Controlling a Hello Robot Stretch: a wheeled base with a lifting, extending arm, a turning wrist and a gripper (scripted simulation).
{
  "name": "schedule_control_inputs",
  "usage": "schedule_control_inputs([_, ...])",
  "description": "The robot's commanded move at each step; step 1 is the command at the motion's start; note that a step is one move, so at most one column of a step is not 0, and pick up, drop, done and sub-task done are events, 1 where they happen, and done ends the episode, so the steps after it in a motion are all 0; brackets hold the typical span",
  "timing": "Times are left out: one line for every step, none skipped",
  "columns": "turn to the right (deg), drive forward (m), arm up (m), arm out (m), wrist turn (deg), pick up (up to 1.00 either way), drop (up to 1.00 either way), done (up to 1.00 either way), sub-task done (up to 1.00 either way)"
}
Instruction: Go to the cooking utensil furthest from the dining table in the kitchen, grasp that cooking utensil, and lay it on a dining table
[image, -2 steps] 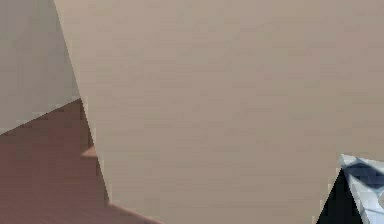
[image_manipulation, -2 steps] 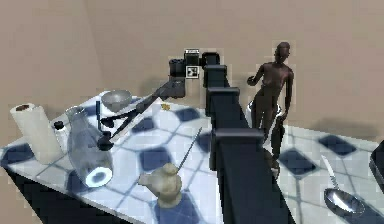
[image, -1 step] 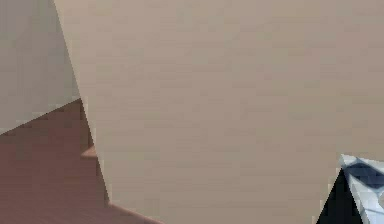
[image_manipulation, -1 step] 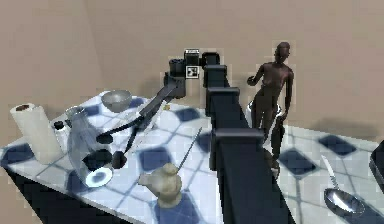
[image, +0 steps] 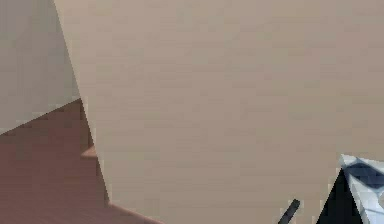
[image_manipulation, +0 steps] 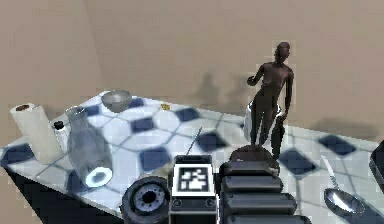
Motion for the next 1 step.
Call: schedule_control_inputs([-45.0,0.0,0.0,0.0,0.0,0.0,0.0,0.0,0.0])
